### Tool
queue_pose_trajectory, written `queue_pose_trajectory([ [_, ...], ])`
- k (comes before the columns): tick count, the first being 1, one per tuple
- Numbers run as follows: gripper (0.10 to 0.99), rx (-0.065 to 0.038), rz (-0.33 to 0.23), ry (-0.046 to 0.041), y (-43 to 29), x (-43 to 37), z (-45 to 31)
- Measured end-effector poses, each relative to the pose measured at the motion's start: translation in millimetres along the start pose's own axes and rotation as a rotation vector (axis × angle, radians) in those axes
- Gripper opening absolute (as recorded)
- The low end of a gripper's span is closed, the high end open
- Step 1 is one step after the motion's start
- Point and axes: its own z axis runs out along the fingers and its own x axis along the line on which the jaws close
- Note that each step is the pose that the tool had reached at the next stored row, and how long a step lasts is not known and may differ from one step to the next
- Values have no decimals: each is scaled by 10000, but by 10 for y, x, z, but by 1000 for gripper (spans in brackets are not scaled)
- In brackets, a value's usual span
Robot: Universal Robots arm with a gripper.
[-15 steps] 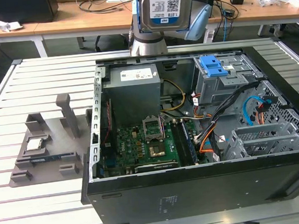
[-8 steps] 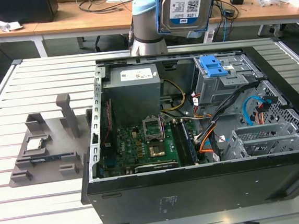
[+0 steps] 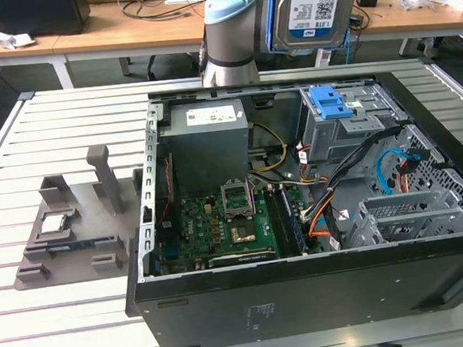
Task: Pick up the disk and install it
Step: 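Pick up the disk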
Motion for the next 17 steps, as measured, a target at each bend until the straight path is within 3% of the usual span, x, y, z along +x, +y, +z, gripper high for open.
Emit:
queue_pose_trajectory([
  [10, 369, -2, 2, 0, -123, 358, 23],
  [17, 369, -3, 5, 0, -158, 540, 30],
])
